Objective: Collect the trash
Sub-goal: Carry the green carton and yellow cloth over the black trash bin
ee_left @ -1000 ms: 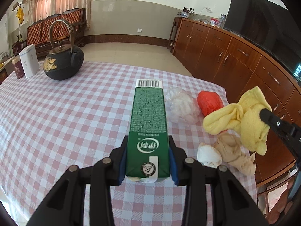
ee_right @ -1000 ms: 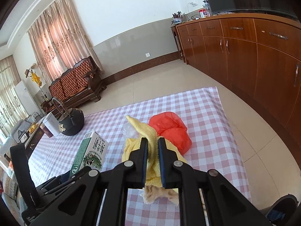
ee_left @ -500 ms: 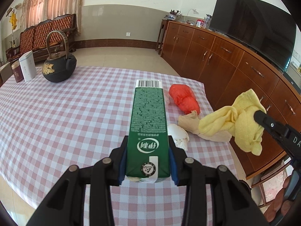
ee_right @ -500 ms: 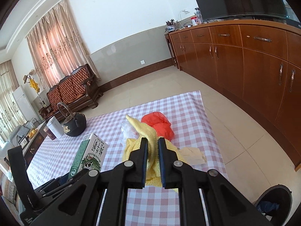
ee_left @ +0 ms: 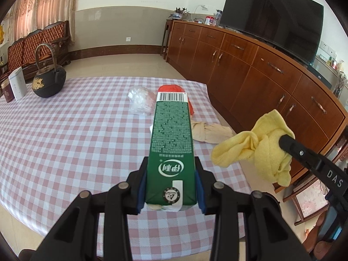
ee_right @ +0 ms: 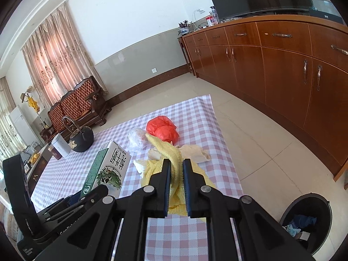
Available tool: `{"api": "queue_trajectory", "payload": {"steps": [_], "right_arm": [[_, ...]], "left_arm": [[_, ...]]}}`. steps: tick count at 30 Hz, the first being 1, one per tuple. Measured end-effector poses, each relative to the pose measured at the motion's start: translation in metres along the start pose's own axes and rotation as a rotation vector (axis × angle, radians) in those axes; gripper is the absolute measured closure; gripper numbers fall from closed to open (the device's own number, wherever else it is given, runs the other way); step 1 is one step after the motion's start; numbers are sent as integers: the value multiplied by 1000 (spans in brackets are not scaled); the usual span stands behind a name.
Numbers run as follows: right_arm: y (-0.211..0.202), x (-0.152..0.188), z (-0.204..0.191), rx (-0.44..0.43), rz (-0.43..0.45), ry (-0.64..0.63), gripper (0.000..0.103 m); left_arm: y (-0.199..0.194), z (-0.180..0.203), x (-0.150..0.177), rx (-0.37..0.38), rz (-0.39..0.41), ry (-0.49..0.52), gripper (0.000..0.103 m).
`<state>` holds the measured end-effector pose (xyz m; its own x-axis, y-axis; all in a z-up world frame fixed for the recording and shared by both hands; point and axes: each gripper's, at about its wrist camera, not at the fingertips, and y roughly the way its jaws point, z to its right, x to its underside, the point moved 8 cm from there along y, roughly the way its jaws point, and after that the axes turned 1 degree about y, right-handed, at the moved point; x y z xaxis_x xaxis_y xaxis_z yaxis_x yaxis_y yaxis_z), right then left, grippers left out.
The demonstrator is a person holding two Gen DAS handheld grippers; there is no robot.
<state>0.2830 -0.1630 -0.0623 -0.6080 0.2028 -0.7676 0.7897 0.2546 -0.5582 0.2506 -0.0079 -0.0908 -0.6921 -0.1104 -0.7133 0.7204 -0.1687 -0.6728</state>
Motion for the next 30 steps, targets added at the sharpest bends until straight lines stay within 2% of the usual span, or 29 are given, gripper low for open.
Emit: {"api": "queue_trajectory", "payload": {"steps": [12, 22, 30], "right_arm": [[-49, 2, 63, 100, 53, 73, 91], [-99, 19, 153, 242, 86, 185, 91], [-142, 46, 231, 360, 91, 278, 91]], "left_arm": [[3, 85, 19, 133, -33, 99, 64], [12, 170, 48, 267, -95, 216, 64], [25, 238, 86, 346, -168, 298, 64]]}}
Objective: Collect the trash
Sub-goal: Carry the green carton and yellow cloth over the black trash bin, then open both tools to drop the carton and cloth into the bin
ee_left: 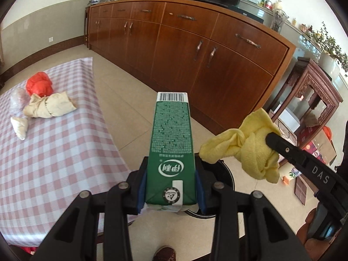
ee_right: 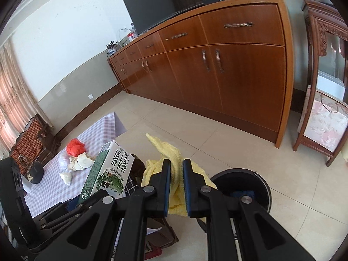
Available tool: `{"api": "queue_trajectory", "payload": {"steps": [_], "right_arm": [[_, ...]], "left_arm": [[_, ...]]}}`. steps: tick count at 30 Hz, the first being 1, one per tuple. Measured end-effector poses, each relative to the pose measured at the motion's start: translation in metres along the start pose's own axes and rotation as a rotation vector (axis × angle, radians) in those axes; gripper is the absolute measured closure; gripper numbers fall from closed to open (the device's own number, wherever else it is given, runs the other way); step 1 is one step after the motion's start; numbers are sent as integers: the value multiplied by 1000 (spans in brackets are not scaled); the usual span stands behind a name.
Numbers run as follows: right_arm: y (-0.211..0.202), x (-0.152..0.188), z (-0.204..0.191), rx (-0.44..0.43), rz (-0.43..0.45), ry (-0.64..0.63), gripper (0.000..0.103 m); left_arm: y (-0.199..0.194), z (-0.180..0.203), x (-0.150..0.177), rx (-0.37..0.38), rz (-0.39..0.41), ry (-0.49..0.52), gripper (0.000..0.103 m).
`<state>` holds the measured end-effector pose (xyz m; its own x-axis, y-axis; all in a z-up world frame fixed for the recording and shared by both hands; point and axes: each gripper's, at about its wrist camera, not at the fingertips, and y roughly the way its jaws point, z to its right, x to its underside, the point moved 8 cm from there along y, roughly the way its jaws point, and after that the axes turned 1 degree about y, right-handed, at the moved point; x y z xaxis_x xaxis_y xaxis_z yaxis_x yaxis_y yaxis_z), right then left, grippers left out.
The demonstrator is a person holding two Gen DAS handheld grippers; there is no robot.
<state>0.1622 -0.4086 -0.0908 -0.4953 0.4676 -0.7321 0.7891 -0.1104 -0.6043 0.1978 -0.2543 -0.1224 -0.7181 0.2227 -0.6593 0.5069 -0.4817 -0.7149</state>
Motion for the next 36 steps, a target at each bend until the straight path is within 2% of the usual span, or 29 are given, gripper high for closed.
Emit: {"api": "queue_trajectory", "payload": {"steps": [6, 13, 21, 25, 27, 29, 31, 36], "right_arm": [[2, 12, 62, 87, -26, 61, 91], [31, 35, 124, 145, -110, 164, 91], [72, 50, 155, 182, -190, 232, 91], [90, 58, 164, 184, -240, 255, 86], [95, 60, 168, 202, -246, 257, 84], [96, 61, 173, 207, -247, 281, 83], [93, 58, 176, 214, -237, 287, 78], [73, 46, 170, 221, -197, 268, 76]], "left_arm": [[37, 40, 12, 36, -68, 44, 64], [81, 66, 31, 41, -155, 74, 64], [120, 78, 48, 11, -247, 94, 64], [128, 82, 49, 3, -260, 117, 61], [132, 85, 49, 4, -267, 127, 47], [135, 87, 46, 5, -265, 134, 40], [133, 86, 42, 1, -254, 135, 40], [110, 83, 26, -1, -189, 136, 40]]}}
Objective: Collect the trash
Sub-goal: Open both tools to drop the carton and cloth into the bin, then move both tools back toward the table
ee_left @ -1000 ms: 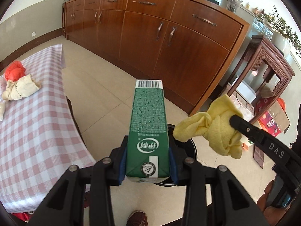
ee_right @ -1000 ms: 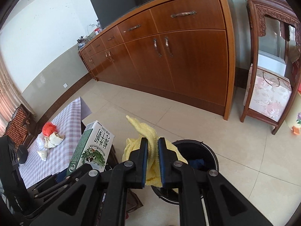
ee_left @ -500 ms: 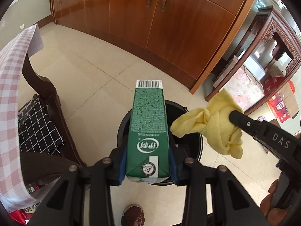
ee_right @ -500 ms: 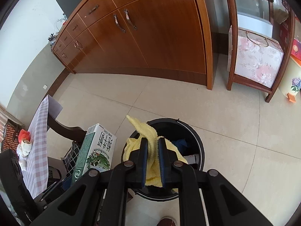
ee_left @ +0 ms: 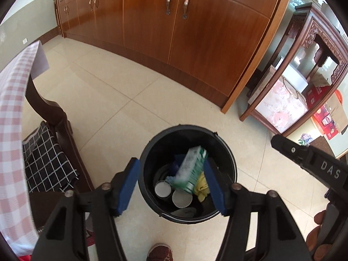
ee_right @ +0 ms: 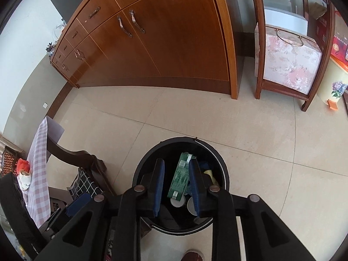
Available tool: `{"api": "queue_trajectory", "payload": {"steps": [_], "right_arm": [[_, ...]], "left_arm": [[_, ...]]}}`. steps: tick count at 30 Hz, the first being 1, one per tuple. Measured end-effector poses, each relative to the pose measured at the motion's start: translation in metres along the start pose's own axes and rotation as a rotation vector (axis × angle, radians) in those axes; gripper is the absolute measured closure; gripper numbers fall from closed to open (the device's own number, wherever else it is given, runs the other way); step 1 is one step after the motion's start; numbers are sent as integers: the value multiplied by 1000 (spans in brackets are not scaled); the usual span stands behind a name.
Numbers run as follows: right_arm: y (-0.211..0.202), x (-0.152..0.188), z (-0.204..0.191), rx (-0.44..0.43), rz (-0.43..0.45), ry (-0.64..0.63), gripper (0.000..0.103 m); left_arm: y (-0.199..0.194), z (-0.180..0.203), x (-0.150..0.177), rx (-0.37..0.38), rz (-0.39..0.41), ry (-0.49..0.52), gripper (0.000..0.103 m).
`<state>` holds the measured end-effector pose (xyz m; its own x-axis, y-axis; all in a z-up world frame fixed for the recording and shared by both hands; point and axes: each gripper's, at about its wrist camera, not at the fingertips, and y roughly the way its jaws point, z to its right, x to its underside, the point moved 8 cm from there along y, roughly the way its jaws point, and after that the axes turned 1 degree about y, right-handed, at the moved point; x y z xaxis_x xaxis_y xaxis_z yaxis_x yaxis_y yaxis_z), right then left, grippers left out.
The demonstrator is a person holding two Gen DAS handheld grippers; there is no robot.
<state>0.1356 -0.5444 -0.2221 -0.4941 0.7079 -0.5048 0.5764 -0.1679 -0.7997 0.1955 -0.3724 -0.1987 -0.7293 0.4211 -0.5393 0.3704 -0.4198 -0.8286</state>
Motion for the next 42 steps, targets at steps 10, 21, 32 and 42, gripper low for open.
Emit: {"api": "queue_trajectory", "payload": {"steps": [10, 21, 32, 42], "right_arm": [[-52, 2, -32, -15, 61, -80, 54], [-92, 19, -110, -131, 109, -221, 42], [-104, 52, -219, -301, 110, -375, 38], [-103, 85, -301, -394, 87, -501, 35]], "left_arm": [[-62, -29, -11, -43, 98, -51, 40], [-133, -98, -6, -111, 203, -182, 35], [-185, -195, 14, -265, 274, -317, 34], [-208, -271, 42, -365, 293, -437, 32]]}}
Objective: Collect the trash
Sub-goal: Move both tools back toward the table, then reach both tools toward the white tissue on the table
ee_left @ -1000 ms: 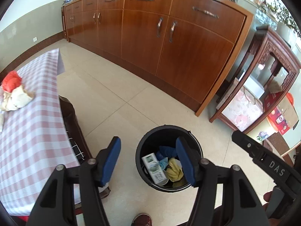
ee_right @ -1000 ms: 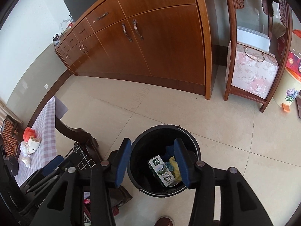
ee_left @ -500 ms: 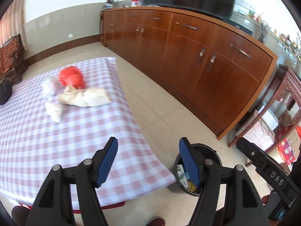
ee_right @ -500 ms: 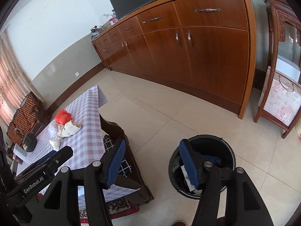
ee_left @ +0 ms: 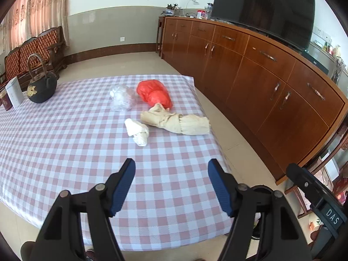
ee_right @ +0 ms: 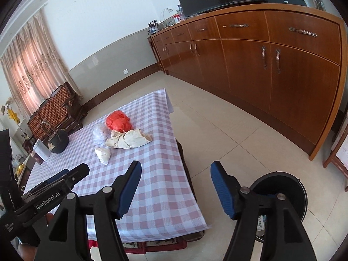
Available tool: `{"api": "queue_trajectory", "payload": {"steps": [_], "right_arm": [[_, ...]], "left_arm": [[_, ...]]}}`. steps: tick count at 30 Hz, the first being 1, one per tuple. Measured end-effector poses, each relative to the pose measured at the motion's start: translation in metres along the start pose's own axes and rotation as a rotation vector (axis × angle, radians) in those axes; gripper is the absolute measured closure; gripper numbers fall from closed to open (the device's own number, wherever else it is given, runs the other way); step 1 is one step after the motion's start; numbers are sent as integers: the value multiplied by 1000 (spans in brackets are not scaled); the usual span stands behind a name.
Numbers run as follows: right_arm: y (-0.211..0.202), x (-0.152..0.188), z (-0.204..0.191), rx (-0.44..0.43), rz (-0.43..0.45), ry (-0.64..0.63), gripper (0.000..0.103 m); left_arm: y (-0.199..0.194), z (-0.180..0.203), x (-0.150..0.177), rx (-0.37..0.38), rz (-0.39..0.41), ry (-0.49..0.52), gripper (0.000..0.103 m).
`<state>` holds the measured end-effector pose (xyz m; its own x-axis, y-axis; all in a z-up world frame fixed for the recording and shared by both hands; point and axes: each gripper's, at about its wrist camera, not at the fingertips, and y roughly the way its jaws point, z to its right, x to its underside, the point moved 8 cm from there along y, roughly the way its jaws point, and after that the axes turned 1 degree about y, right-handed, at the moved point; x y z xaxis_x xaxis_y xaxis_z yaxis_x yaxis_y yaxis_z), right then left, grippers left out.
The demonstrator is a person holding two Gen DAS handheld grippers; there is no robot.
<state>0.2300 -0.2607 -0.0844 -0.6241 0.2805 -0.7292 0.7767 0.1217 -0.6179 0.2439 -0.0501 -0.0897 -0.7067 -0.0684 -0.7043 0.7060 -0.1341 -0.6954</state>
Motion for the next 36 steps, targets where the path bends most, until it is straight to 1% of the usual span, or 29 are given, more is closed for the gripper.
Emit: {"api": "queue_trajectory", "payload": {"steps": [8, 14, 23, 36], "right_arm": [[37, 3, -47, -53, -43, -65, 33], [63, 4, -67, -73, -73, -85, 33], [104, -1, -80, -77, -110, -102, 33], [165, -24, -93, -86, -124, -115, 33]], "left_arm": [[17, -44, 0, -56, -17, -63, 32], [36, -57, -6, -71, -32, -80, 32], [62, -60, -13, -71, -54, -82, 32], [108, -60, -24, -67, -97, -88, 32]]}}
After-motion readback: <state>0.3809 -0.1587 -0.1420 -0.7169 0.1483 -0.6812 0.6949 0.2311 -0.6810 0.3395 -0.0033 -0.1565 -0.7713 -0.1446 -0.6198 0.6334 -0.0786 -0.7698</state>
